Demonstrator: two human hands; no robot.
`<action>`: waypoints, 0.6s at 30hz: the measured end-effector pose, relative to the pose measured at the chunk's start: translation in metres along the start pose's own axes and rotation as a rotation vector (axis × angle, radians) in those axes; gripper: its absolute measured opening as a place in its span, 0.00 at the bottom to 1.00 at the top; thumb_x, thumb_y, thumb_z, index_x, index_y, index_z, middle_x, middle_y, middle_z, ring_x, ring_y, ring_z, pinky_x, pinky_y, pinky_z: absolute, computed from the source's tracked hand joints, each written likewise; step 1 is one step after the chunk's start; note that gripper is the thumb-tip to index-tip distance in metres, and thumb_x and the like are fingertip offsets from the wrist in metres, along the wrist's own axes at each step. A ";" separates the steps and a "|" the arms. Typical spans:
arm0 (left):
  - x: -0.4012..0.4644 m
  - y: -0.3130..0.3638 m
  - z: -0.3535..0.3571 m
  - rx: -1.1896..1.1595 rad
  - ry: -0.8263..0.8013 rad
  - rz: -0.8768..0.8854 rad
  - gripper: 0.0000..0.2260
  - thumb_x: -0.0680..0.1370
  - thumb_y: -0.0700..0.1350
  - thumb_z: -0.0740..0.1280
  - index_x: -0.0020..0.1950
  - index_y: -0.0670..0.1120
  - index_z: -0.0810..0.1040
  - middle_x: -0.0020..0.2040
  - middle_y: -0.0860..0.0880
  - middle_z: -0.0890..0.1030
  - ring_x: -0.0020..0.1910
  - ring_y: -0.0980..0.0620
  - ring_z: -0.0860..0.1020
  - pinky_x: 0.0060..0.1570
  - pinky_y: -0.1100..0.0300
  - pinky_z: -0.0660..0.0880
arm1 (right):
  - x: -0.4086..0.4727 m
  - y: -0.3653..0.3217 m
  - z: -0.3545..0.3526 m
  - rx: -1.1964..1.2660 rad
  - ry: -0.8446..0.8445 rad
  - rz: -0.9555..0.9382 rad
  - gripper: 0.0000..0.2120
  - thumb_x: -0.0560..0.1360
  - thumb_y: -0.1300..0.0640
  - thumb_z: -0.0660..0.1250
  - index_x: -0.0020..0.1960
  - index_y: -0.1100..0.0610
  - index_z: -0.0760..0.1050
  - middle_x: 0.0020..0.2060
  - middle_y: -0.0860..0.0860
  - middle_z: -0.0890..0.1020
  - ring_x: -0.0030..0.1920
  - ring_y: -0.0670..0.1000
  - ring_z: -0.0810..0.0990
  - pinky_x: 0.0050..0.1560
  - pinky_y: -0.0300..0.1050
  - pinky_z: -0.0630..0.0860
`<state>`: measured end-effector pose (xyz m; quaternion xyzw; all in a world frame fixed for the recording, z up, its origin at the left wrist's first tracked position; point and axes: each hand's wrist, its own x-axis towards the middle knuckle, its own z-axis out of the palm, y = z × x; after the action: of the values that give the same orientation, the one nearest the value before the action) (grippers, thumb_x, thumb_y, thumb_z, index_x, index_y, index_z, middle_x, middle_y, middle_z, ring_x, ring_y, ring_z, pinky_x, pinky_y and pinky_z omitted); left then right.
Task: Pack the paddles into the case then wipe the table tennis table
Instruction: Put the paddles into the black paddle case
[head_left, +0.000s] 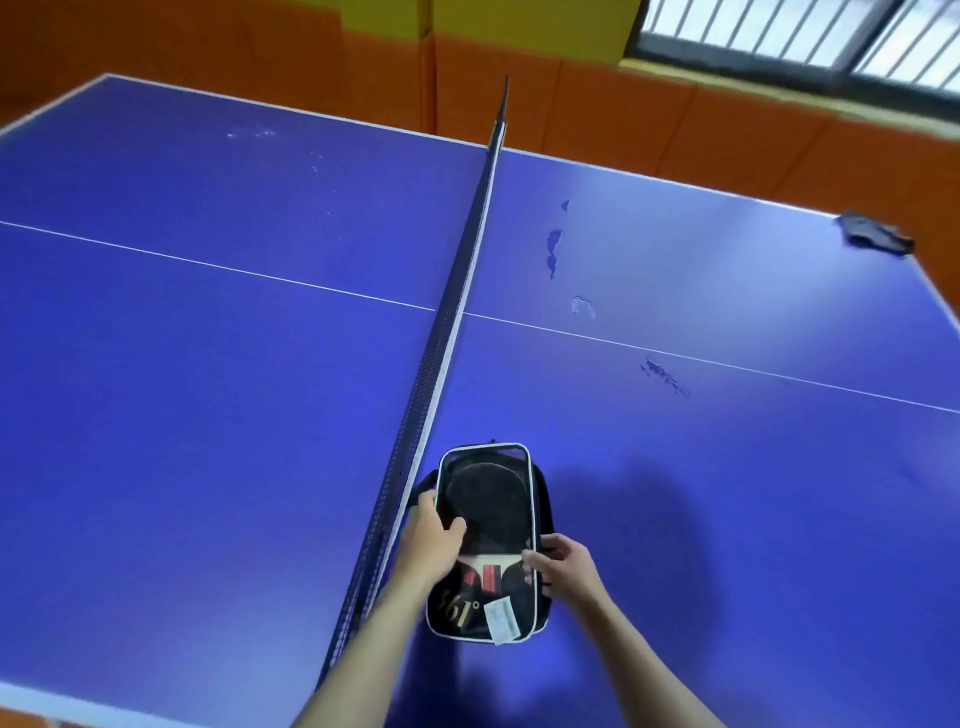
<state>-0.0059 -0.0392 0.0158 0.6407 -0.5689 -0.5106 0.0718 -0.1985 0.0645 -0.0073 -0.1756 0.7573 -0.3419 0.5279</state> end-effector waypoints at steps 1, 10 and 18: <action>0.002 0.000 0.002 -0.028 0.019 -0.037 0.26 0.83 0.49 0.64 0.80 0.48 0.60 0.75 0.46 0.68 0.71 0.44 0.72 0.63 0.52 0.70 | 0.004 0.001 0.001 -0.112 0.040 -0.027 0.05 0.73 0.59 0.75 0.49 0.58 0.82 0.37 0.51 0.87 0.39 0.54 0.83 0.36 0.46 0.77; 0.033 -0.026 0.024 0.076 -0.073 -0.140 0.30 0.84 0.55 0.62 0.82 0.46 0.57 0.79 0.44 0.64 0.75 0.42 0.68 0.72 0.43 0.69 | 0.020 0.010 0.004 -0.401 0.083 -0.075 0.23 0.74 0.52 0.70 0.68 0.47 0.71 0.62 0.48 0.73 0.60 0.54 0.78 0.60 0.52 0.77; 0.028 -0.024 0.033 0.118 0.040 -0.070 0.10 0.84 0.53 0.62 0.61 0.51 0.69 0.60 0.49 0.74 0.52 0.47 0.77 0.51 0.50 0.76 | 0.039 0.002 0.001 -0.258 0.061 -0.036 0.10 0.79 0.59 0.66 0.57 0.50 0.82 0.48 0.48 0.86 0.52 0.52 0.84 0.55 0.49 0.78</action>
<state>-0.0196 -0.0375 -0.0320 0.6736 -0.5737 -0.4653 0.0272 -0.2120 0.0410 -0.0353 -0.2451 0.8075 -0.2564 0.4714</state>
